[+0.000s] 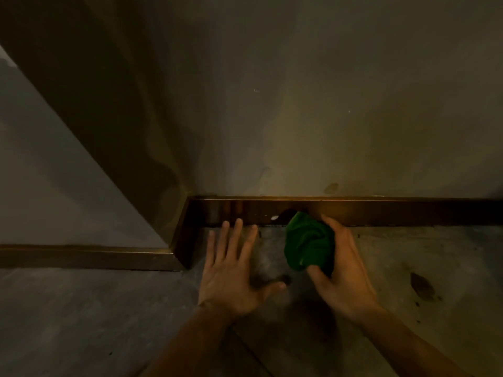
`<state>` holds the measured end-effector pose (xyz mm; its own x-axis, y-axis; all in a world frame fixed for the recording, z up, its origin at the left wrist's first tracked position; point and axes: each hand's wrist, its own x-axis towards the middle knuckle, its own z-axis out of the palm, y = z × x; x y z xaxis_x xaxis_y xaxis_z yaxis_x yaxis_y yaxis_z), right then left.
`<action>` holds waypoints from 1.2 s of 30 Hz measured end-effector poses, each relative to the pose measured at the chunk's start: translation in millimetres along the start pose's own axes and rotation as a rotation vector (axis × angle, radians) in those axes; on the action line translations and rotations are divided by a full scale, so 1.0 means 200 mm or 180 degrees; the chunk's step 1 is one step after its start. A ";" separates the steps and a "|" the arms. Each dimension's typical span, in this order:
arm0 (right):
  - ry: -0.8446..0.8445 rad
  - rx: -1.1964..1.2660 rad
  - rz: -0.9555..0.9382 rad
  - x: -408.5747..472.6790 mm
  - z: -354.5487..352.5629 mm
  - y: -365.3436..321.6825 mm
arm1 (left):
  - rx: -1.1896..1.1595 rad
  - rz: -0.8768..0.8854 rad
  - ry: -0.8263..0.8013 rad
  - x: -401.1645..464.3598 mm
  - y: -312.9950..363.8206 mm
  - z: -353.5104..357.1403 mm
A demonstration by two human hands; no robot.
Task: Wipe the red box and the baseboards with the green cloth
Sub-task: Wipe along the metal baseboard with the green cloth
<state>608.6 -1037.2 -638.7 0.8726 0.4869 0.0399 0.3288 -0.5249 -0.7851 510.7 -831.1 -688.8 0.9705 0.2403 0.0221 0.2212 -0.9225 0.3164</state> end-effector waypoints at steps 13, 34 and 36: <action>-0.0395 -0.2148 -0.0907 0.09 0.09 -0.07 | 0.0155 -0.0105 -0.0101 -0.02 -0.04 0.14; -0.0437 -0.3508 -0.1063 0.29 0.25 -0.08 | 0.0190 -0.0133 -0.0168 -0.02 -0.05 0.13; -0.0415 -0.3574 -0.0937 0.28 0.20 -0.05 | 0.0172 -0.0133 -0.0166 -0.01 -0.05 0.13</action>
<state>639.8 -976.6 -653.4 0.6872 0.7264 0.0142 0.7039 -0.6705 0.2342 508.3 -831.2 -716.9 0.9637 0.2641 -0.0398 0.2651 -0.9273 0.2644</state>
